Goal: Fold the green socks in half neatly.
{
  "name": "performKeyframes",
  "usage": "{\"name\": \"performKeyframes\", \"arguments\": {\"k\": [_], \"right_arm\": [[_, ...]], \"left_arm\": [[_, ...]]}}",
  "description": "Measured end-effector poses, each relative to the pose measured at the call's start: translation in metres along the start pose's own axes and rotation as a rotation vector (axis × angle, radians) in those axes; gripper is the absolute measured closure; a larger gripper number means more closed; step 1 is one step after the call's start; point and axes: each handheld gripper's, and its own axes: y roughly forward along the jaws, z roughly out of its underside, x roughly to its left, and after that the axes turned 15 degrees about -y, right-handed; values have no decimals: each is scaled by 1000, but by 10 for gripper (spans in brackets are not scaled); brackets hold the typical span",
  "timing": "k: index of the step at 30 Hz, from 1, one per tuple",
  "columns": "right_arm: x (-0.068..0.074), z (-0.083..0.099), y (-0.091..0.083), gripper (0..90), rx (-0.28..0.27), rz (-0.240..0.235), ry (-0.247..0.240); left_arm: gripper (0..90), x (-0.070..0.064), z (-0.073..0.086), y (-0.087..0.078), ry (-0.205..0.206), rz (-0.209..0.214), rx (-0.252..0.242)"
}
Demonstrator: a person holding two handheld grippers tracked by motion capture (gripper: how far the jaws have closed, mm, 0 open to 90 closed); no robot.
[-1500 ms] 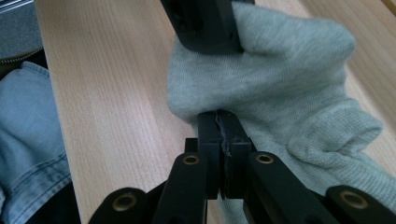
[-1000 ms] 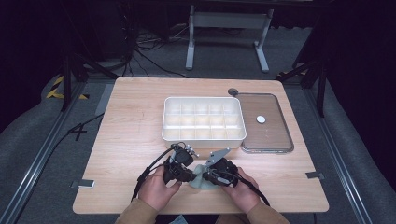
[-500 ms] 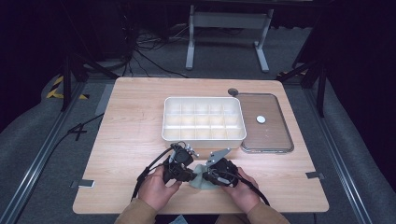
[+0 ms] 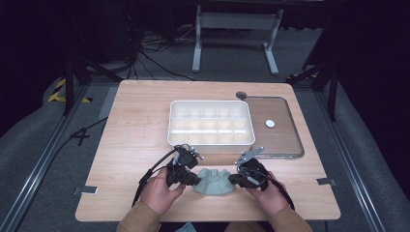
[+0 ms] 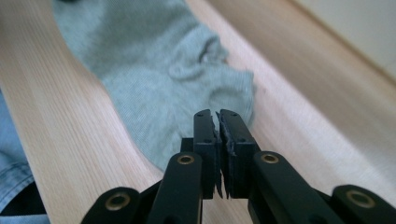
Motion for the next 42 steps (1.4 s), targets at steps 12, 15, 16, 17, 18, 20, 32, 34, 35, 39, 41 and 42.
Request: {"name": "performKeyframes", "arguments": {"k": [12,15,16,17,18,20,32,34,35,39,41,42], "right_arm": [[1,2,10,890,-24,-44,-12],[1,1,11,891,-28,-44,-25],[2,1,11,891,-28,-41,-26],[3,1,11,891,-28,-36,-30],[3,1,11,891,-28,-35,-32],[4,1,11,892,-24,-29,-39],[7,0,10,884,-15,-6,-53],[6,0,9,879,-15,-4,-50],[6,1,9,873,-17,-2,-52],[6,1,4,861,-26,6,-42],[7,1,1,861,-25,14,-43],[7,2,-5,864,-29,20,-38]], "left_arm": [[811,-16,-21,13,31,19,1],[811,-20,-26,18,27,23,9],[811,-21,-28,20,34,23,10],[811,-22,-29,22,30,19,12],[811,-23,-30,23,32,17,19],[811,-24,-32,28,34,19,19],[610,-27,-20,10,56,153,-89],[623,-23,-15,0,52,133,-121],[624,-21,-13,-3,40,114,-124],[635,-16,-12,6,16,95,-60],[634,-19,-12,16,22,94,-21],[638,-20,-12,18,32,93,-6]]}}
